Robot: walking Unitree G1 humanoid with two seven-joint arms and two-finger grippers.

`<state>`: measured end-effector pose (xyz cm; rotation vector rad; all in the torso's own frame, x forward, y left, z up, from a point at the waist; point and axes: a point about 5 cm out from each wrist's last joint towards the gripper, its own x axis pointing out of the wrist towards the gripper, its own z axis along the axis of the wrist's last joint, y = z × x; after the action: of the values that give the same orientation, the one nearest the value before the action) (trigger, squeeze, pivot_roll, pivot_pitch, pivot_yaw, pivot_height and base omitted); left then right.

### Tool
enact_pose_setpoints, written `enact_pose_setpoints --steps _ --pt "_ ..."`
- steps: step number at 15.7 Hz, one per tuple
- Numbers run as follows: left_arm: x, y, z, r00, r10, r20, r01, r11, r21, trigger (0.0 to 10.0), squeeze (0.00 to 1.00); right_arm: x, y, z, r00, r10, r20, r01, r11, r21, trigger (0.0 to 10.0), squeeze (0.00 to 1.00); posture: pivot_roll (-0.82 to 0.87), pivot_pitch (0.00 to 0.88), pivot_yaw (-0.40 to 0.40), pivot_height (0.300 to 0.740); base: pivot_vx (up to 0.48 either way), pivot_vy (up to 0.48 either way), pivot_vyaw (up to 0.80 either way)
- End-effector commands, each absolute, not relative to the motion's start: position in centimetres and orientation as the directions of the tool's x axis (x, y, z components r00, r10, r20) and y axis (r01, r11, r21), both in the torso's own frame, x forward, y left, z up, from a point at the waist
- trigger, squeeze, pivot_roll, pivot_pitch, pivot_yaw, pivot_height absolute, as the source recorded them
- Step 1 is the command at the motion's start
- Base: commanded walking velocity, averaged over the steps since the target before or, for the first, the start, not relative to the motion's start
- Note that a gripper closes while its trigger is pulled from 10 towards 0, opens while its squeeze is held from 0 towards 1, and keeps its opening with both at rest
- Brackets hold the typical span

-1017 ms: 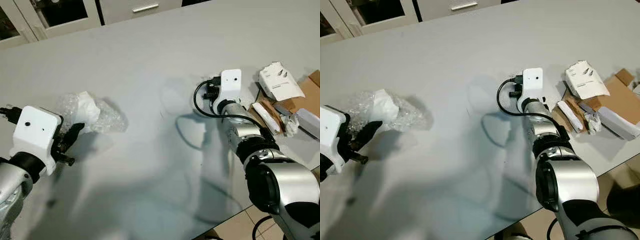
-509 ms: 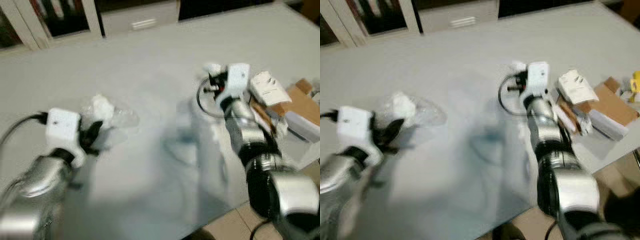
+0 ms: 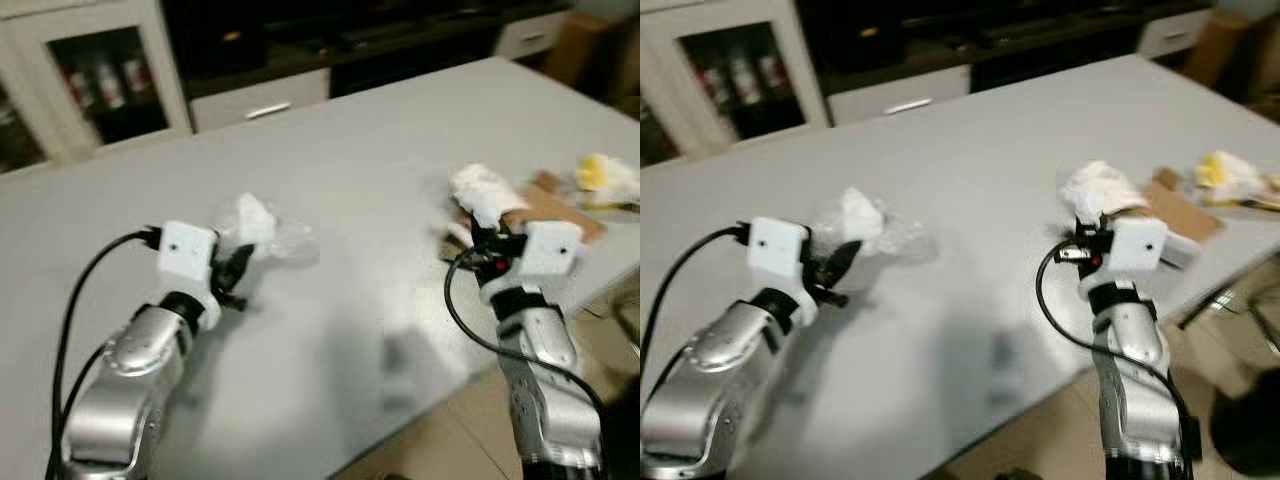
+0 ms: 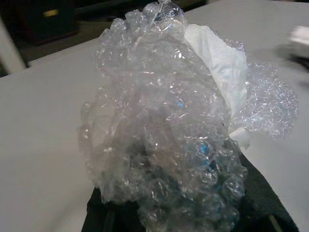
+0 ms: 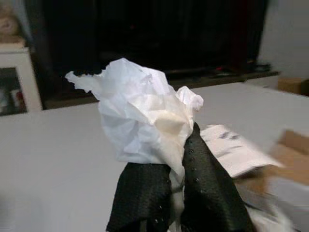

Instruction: Picking trash to rubbish bin

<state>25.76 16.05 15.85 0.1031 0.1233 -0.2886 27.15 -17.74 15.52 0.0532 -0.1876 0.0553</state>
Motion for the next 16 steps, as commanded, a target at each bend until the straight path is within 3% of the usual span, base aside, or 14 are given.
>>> enact_pose_setpoints --steps 1,2,10,16 --pt "25.6 16.0 15.5 0.951 -0.274 -0.142 0.289 0.952 0.103 10.0 0.00 26.5 -17.0 15.7 0.984 0.064 0.165 -0.074 0.996 0.053 4.7 0.00 -0.04 0.017 0.021 0.740 0.000 0.000 0.00" --pt "25.3 15.7 15.2 0.946 -0.286 -0.154 0.303 0.948 0.098 10.0 0.00 25.6 -16.3 15.3 0.991 0.072 0.111 -0.077 0.996 0.047 10.0 0.00 -0.03 0.023 0.018 0.740 0.000 0.000 0.00" --pt "24.0 14.7 14.3 0.930 -0.307 -0.200 0.330 0.940 0.092 10.0 0.00 23.9 -13.8 13.4 0.991 0.107 -0.085 -0.102 0.993 0.062 10.0 0.00 -0.02 0.100 0.008 0.740 0.000 0.000 0.00" --pt "23.6 14.4 14.4 0.921 -0.329 -0.207 0.351 0.933 0.077 10.0 0.00 23.4 -13.7 13.0 0.987 0.097 -0.127 -0.089 0.993 0.074 10.0 0.00 -0.02 0.107 0.011 0.740 0.000 0.000 0.00"
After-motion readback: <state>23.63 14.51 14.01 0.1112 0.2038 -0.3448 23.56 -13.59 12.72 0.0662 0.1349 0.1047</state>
